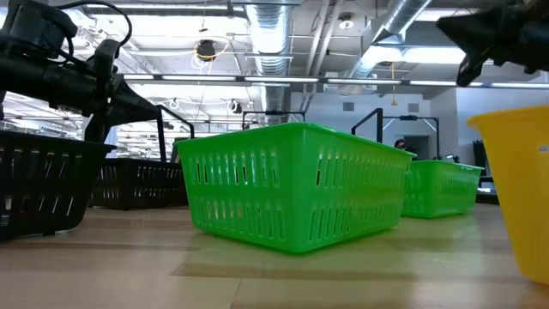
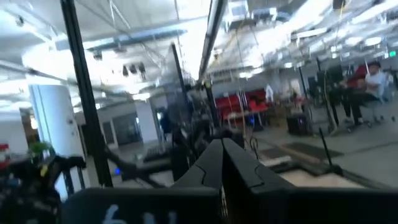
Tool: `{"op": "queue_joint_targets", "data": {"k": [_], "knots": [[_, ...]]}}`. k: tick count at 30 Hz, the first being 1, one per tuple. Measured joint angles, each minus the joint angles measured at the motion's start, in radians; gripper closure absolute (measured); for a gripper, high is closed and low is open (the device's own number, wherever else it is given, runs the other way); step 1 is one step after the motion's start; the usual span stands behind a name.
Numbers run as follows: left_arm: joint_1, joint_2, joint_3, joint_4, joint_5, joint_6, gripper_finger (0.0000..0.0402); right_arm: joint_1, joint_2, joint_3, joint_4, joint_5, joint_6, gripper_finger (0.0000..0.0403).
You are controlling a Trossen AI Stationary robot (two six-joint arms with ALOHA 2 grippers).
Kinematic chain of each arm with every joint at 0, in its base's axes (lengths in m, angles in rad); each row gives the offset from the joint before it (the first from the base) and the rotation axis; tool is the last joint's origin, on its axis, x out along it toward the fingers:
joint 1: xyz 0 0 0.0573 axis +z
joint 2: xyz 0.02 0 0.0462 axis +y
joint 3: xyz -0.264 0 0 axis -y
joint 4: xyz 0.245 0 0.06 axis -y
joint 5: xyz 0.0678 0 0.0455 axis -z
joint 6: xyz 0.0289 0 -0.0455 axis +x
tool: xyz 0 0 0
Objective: Stack baskets on shelf by color
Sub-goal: Put the top left black bin on the shelf
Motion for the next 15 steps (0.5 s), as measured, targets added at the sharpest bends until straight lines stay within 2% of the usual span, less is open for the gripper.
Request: {"op": "queue_joint_targets", "data": {"k": [10,15], "knots": [[0.000,0.000,0.000,0.004,-0.012,-0.010,0.0372,0.000,0.000,0.000,0.069,0.001,0.027,0.0377],[0.000,0.000,0.000,0.002,-0.079,-0.027,0.0372,0.000,0.000,0.000,0.072,0.011,0.087,0.0358]]}}
